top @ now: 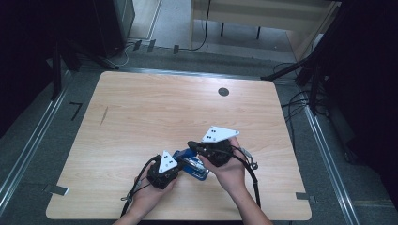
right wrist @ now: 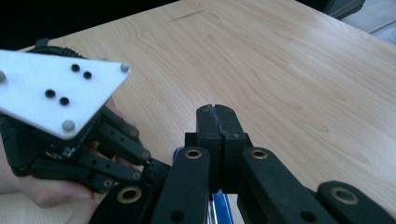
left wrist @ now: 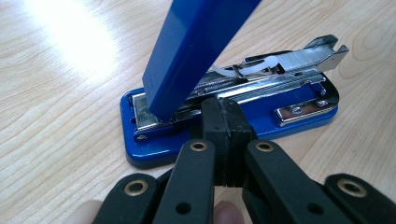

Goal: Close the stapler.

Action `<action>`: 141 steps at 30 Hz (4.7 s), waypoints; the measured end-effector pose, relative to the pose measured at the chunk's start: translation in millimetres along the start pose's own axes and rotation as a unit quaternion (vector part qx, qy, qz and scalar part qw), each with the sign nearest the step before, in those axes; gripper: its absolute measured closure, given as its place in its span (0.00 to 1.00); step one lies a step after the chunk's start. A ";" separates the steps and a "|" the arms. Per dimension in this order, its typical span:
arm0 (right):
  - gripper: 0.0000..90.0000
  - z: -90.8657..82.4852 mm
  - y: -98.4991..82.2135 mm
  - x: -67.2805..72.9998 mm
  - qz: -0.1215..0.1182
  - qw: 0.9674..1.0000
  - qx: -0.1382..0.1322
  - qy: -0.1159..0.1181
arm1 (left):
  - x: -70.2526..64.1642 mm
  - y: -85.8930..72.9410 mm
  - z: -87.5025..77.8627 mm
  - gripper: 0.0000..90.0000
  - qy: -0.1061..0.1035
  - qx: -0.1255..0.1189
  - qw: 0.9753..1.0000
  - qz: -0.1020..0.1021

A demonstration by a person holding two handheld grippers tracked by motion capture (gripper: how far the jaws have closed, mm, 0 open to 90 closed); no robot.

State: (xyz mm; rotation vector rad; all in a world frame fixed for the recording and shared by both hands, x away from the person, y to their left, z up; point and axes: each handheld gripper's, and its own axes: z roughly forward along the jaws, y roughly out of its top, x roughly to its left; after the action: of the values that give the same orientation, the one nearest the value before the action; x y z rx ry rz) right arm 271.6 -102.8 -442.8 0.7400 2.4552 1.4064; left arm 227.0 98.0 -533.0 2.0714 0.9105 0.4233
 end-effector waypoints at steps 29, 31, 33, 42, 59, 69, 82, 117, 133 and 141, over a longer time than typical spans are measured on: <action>1.00 -6.6 -42.7 -7.4 0.014 0.999 0.036 -0.010 | 0.0 0.0 -0.2 1.00 -0.001 0.002 1.000 0.001; 1.00 -6.5 -45.0 -7.9 0.017 0.999 0.036 -0.009 | -0.3 -0.1 -0.2 1.00 -0.001 0.001 1.000 0.003; 1.00 -6.7 -47.6 -8.3 0.020 0.999 0.039 -0.010 | -0.5 -0.1 -0.2 1.00 -0.002 0.001 1.000 0.006; 1.00 -9.0 -54.0 -8.4 0.025 0.999 0.044 -0.013 | -1.0 -0.2 -0.6 1.00 -0.003 0.002 1.000 0.008; 1.00 -23.5 -71.2 -7.3 0.021 0.998 0.047 -0.028 | -4.9 -0.3 -0.2 1.00 -0.005 0.003 1.000 0.024; 1.00 -21.6 -67.7 4.1 0.002 0.999 0.040 -0.016 | -5.1 -0.2 -0.1 1.00 -0.010 0.004 1.000 0.028; 1.00 -18.1 -76.8 8.3 0.020 0.999 0.043 -0.020 | -6.3 -0.8 -0.3 1.00 -0.021 0.004 0.999 0.030; 1.00 -14.8 -101.4 38.6 0.060 0.997 0.018 -0.037 | 48.1 -23.2 -50.0 0.77 0.037 -0.084 0.993 -0.070; 1.00 5.1 -115.0 40.5 0.066 0.995 0.065 -0.035 | 86.6 -44.5 -72.6 0.37 0.125 -0.062 0.981 -0.133; 1.00 6.5 -116.4 37.0 0.068 0.995 0.067 -0.027 | 104.5 -57.5 -98.6 0.26 0.147 -0.064 0.975 -0.153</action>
State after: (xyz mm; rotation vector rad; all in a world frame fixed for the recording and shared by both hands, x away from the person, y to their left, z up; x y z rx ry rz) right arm 206.1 -127.1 -543.2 0.9788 2.5189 1.2561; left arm 215.8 251.7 -520.1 1.7398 1.3198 0.6134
